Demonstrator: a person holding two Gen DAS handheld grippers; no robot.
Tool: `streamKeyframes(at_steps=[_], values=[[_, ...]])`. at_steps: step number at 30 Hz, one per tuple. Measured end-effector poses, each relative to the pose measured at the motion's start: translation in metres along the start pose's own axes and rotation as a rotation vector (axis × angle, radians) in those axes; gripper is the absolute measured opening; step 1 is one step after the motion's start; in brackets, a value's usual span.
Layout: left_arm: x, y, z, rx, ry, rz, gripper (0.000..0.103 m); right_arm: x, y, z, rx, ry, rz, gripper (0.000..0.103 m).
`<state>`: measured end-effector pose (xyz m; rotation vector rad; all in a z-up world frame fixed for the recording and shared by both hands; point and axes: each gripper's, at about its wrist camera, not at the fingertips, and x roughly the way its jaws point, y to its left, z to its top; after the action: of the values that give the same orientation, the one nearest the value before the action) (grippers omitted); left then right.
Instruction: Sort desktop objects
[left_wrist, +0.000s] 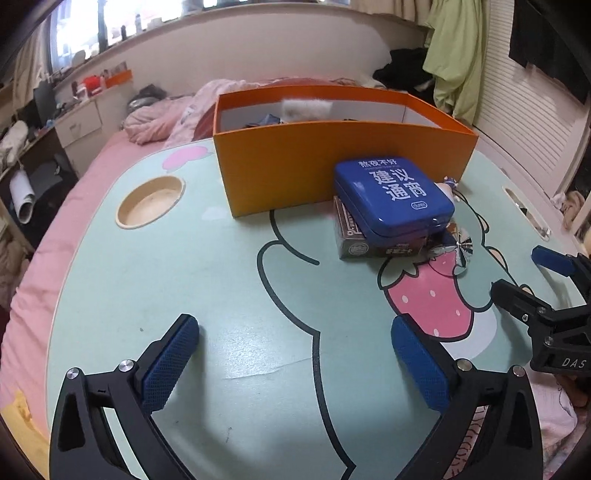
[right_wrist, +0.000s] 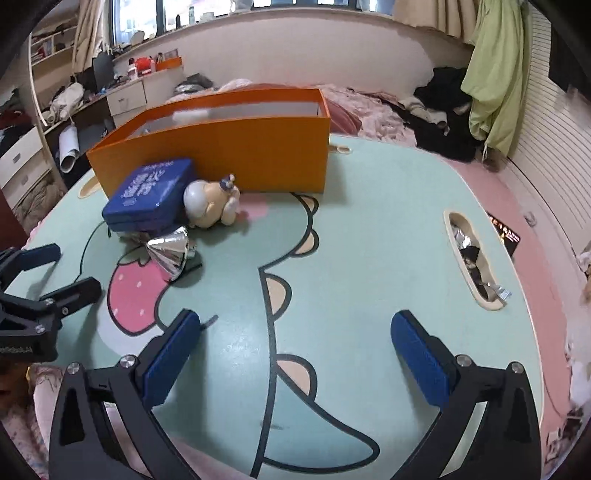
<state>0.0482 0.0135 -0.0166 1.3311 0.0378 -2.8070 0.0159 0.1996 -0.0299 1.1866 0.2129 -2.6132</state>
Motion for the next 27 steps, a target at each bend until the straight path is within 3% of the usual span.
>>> streamKeyframes(at_steps=[17,27], values=[[0.002,0.002,0.002,-0.006,-0.009,-0.001,0.103,0.001,0.008,0.001,-0.052,0.024,0.040,0.103],[0.001,0.002,0.002,-0.006,-0.009,-0.001,0.103,0.001,0.012,-0.002,-0.072,-0.012,0.064,0.103]])
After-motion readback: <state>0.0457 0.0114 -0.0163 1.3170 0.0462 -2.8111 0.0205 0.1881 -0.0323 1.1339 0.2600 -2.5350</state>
